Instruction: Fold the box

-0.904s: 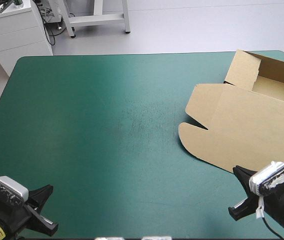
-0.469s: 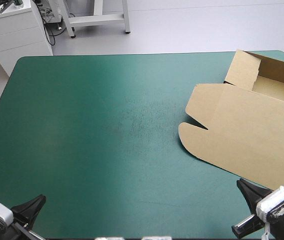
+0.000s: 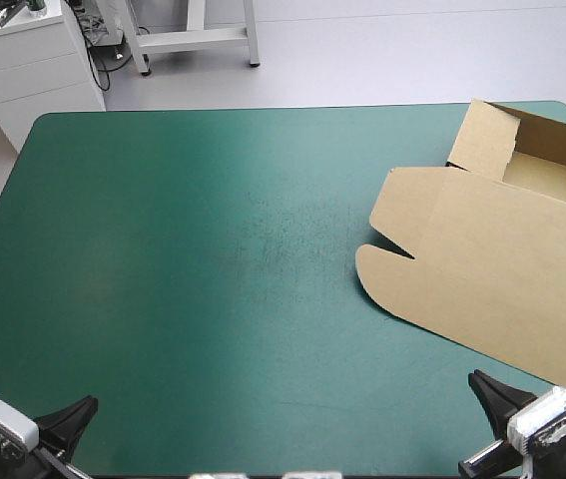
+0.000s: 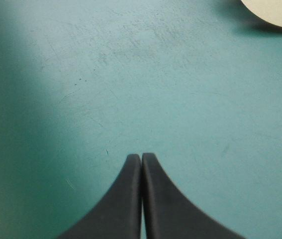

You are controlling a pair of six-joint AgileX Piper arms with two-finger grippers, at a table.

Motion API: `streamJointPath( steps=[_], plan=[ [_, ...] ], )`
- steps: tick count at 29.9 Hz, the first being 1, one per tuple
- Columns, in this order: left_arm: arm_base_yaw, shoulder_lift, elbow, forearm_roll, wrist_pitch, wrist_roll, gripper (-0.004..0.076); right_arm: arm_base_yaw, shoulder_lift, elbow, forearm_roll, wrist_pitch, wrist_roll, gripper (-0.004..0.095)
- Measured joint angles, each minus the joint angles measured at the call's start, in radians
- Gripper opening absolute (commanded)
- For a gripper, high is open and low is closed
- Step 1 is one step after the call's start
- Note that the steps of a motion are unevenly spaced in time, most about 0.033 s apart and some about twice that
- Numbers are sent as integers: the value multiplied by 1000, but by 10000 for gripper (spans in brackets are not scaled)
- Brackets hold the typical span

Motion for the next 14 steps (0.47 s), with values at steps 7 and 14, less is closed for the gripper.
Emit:
streamJointPath(
  steps=[7, 14],
  plan=[
    [0, -1, 0, -1, 0, 0, -32, 0, -45, 47, 0, -5, 9, -23],
    [0, -1, 2, -1, -32, 0, -32, 0, -81, 57, -35, -33, 16, -23]
  ],
)
